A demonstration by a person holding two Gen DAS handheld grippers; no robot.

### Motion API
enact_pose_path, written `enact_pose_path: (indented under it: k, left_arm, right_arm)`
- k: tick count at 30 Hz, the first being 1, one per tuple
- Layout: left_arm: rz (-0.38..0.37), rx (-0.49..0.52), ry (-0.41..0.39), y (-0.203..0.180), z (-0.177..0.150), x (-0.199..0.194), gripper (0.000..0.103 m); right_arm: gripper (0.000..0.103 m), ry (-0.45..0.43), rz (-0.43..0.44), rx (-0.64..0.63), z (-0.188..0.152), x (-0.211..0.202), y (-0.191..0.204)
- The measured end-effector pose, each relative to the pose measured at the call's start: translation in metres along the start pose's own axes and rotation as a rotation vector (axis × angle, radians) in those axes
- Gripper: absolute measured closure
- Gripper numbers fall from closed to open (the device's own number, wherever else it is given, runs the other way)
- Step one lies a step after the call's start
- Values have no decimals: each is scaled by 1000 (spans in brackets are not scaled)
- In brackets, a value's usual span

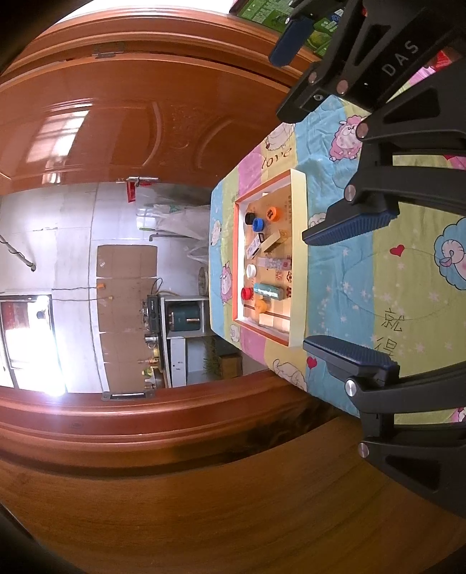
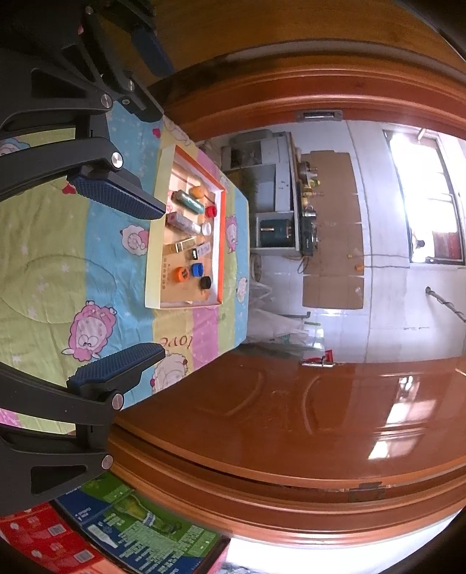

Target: Organize rigid objects

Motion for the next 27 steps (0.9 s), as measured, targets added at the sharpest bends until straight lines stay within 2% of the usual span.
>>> enact_pose_path:
  k: [27]
  left_arm:
    - [-8,7,4,-2,-3,-1,51]
  right_arm:
    - [30,7,12,1,-4,1,5]
Point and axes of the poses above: each gripper's, at about its wrist camera, not at the fingertips, and x roughly the way its jaws point, y to its left, z to its top, the point moved 9 cm from there along x, roughly the way its jaws point, and after that the axes turned 15 degrees about -x, right-handed, at the moved point
